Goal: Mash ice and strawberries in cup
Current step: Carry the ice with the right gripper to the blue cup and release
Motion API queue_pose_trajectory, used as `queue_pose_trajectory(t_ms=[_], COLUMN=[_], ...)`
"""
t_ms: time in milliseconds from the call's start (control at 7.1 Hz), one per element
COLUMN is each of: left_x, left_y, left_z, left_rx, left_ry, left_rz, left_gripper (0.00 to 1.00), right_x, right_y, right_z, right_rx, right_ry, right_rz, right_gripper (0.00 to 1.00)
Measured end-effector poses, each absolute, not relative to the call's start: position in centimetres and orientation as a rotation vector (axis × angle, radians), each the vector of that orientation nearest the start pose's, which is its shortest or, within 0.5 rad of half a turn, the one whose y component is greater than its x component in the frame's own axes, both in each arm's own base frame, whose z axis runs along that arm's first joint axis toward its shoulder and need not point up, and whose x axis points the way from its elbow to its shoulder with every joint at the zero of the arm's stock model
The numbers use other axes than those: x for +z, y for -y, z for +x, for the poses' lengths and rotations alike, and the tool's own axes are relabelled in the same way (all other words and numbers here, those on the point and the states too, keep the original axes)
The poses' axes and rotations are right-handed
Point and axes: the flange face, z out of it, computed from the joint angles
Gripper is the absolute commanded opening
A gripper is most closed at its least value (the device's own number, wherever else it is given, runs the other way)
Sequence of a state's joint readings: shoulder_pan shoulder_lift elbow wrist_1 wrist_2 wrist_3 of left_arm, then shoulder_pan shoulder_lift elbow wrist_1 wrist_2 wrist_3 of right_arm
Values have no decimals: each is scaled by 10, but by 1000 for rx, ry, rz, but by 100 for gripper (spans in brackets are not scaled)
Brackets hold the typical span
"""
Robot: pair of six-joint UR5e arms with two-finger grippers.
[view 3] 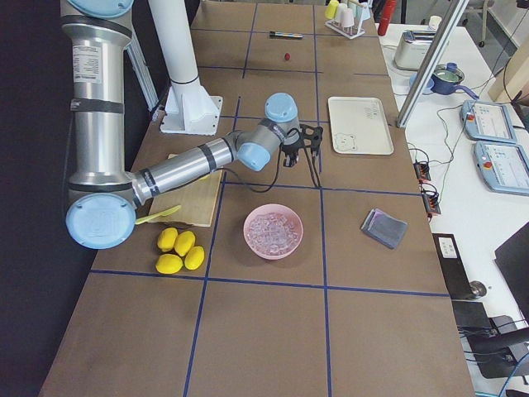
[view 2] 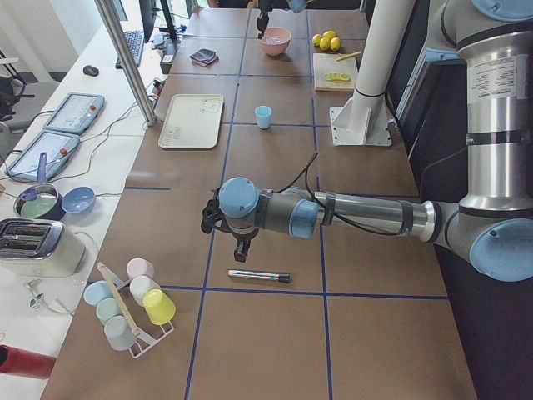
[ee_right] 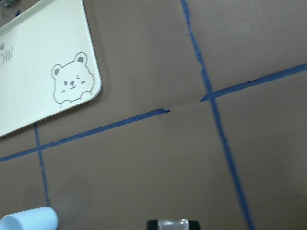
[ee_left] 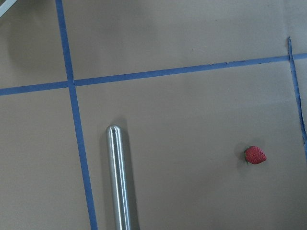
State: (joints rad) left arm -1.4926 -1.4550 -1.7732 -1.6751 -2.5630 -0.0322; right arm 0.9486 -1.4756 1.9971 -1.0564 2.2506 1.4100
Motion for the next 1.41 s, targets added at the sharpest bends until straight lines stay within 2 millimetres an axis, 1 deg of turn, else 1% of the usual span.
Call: queue_pose_trajectory(t_ms=[141,422,563,704,845,985,1126,1267,1408], left_x=[585,585,585,585,585,585,585,585,585], left_y=[453,453,453,453,453,453,453,453,453], left_z=[-15,-14,-15,-14,-15,-15,-15,-15,-14], left_rx=[138,138,138,138,137,137,137,137,137], left_ry=[-998,-998,-998,-998,-998,-998,-998,-998,-998], left_rz=[122,122,122,121,121,121,121,121,121], left_gripper=[100,100,100,100,100,100,100,100,100], right_x=[301,219,192,177,173,173,176,177,178], right_y=[441,431,427,423,422,421,417,413,410], right_z=[-292,-418,-465,-496,-512,-525,-534,-540,-544], right_rx=[387,478,521,550,562,563,556,549,543], right_ry=[1191,1163,1154,1146,1137,1125,1114,1108,1105], right_rz=[-38,-51,-46,-31,-17,-14,-18,-22,-24], right_gripper=[0,0,0,1,2,5,16,55,71])
